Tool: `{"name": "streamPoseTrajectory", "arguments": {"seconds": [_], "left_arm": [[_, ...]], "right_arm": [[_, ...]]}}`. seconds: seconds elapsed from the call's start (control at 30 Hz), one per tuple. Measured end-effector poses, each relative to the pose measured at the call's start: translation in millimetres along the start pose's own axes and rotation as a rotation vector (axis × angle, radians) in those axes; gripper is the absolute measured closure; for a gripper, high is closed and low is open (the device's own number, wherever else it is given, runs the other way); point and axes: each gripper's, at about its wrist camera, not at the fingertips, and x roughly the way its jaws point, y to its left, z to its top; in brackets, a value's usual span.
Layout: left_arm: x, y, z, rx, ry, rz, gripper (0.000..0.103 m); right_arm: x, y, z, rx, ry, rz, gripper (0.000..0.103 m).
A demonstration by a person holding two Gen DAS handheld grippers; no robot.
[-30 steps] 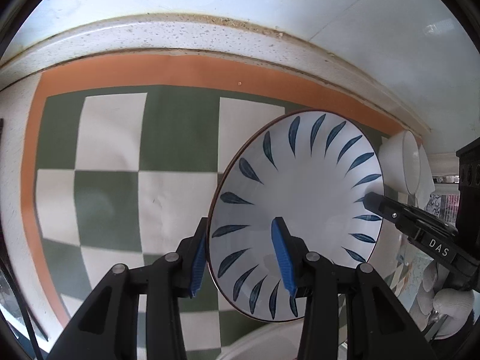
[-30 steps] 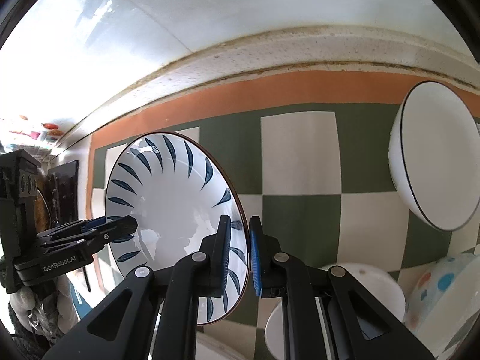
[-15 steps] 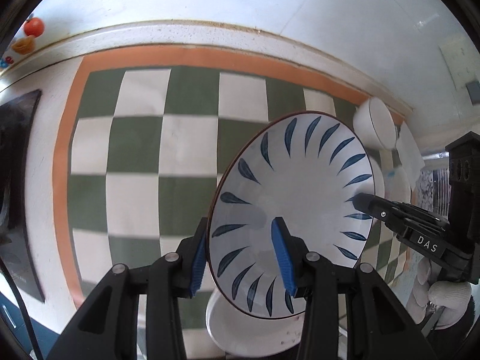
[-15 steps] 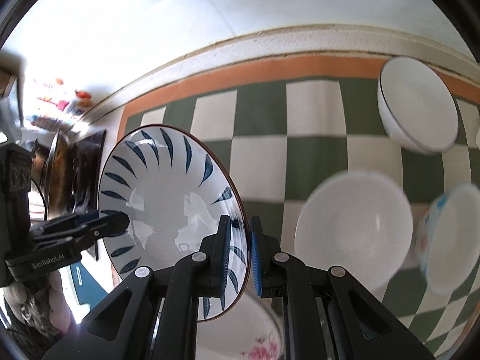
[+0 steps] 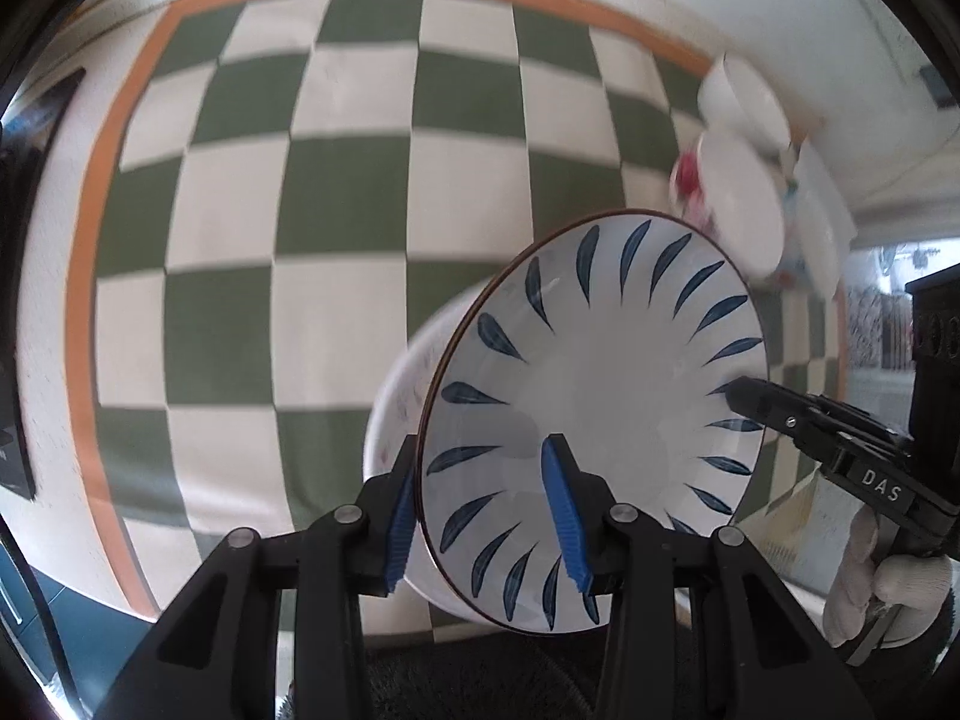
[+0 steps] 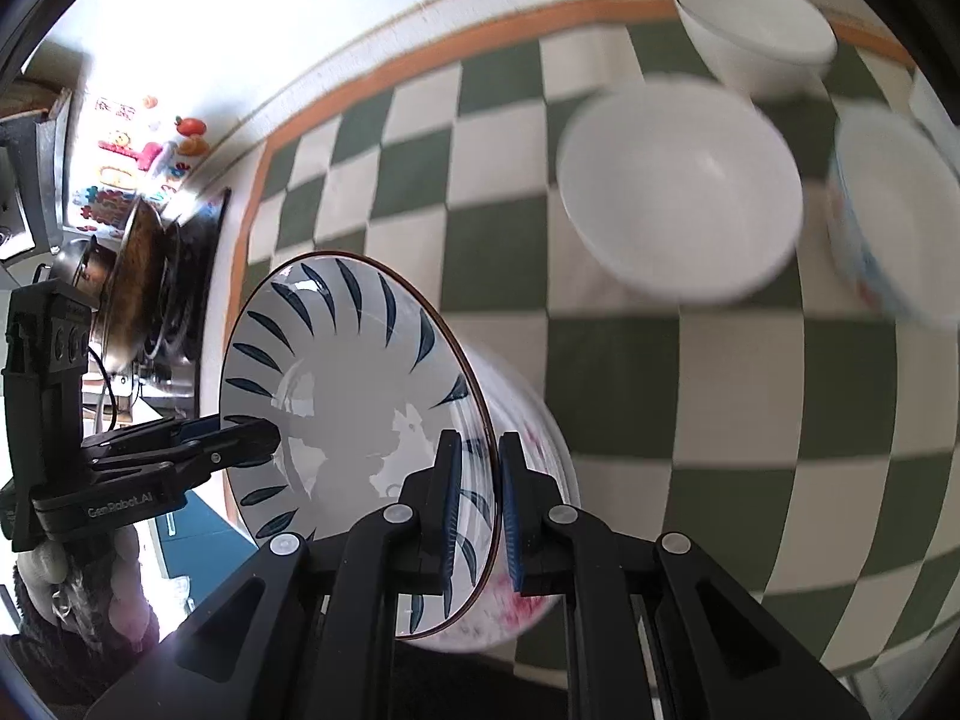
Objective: Organize plates and bowls
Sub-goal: 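Carry the blue-striped plate and lower it onto the plate stack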
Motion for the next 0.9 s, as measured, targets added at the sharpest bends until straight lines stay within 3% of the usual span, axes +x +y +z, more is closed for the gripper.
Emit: {"name": "streamPoseTrajectory", "arguments": {"seconds": [0.23,0.47,0.9], "left_arm": [[29,7,-9,-0.038,0.089,0.001,0.066],[41,12,-4,-0.090,0.185,0.012,0.068],[49,11,-5,-0.115,0.204,0.032,0.068]], "right_arm": [[25,-19,-30,0.039,0.057,0.001,0.089],[39,-17,-34,0.030,0.092,0.006,0.089],[47,-19,-27,0.037,0.122,-0.011,0.089]]}}
